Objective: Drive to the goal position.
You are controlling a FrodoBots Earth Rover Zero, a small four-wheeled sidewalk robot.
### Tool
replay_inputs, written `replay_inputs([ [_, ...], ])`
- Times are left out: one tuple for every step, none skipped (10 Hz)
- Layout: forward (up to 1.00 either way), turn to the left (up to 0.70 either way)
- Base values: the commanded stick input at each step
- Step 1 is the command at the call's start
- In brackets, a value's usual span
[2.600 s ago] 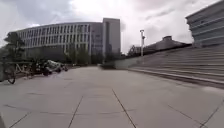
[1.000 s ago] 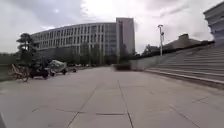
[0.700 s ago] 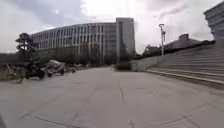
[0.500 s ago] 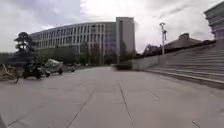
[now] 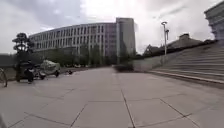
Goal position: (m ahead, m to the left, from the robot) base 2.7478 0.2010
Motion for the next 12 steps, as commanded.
replay_inputs([
  [1.00,-0.06],
  [1.00,-0.32],
  [1.00,-0.40],
  [1.00,-0.32],
  [1.00,-0.12],
  [1.00,0.00],
  [1.00,0.00],
  [1.00,0.00],
  [1.00,0.00],
  [1.00,0.00],
  [1.00,0.00],
  [1.00,0.00],
])
